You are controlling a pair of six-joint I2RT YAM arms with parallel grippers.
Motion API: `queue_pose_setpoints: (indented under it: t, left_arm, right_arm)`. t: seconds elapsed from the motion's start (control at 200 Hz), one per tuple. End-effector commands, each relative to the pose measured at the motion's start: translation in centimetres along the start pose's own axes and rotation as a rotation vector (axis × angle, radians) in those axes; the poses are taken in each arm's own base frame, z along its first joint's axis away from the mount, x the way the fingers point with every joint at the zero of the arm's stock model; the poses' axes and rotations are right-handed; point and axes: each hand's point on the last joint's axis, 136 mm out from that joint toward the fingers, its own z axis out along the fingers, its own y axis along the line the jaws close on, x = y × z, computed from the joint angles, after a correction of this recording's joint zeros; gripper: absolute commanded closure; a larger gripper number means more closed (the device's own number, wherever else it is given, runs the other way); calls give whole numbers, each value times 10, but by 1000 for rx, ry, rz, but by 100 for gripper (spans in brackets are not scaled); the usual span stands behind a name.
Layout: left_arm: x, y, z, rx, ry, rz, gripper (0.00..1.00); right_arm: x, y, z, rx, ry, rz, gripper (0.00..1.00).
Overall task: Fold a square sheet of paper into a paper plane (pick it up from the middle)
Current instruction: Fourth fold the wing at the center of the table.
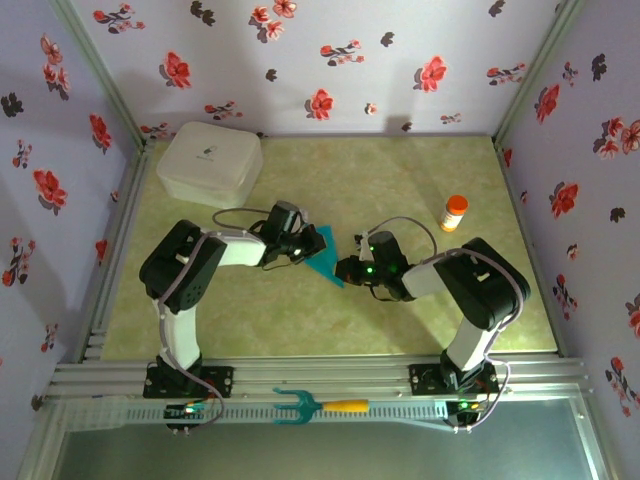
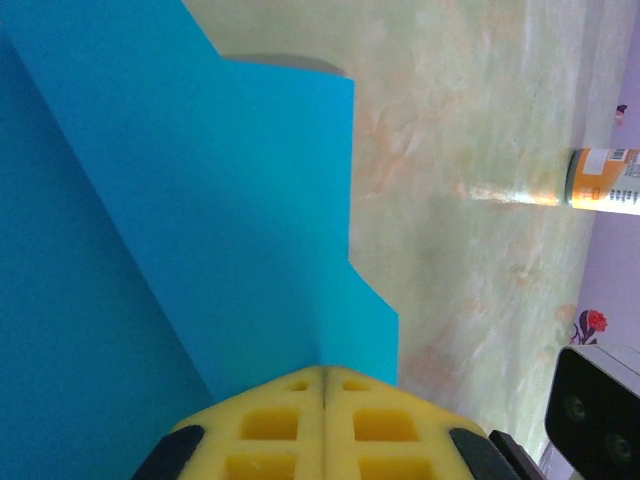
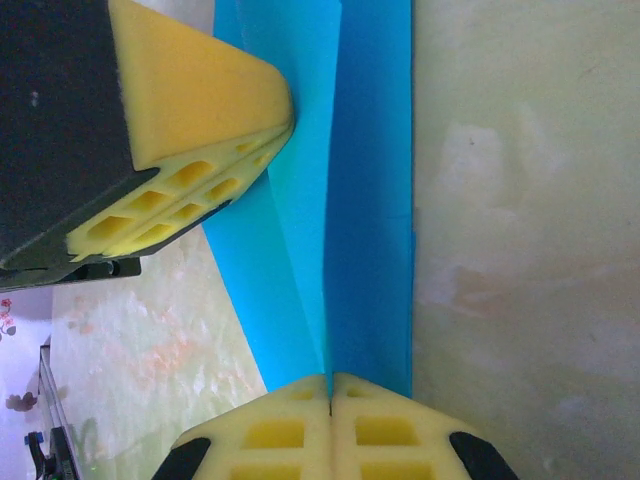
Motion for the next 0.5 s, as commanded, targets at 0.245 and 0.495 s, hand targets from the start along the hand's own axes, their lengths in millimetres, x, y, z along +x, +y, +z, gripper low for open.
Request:
queue_pose_setpoints:
  t: [0.245,0.495]
  left_arm:
    - [-2,7,7,-42,14,-7,97]
    - [0,12,8,-65,27,-15,97]
  right_arm:
    - [19,-25,3,86,77,76,98]
    - [19,-26,4,87,85,81,97]
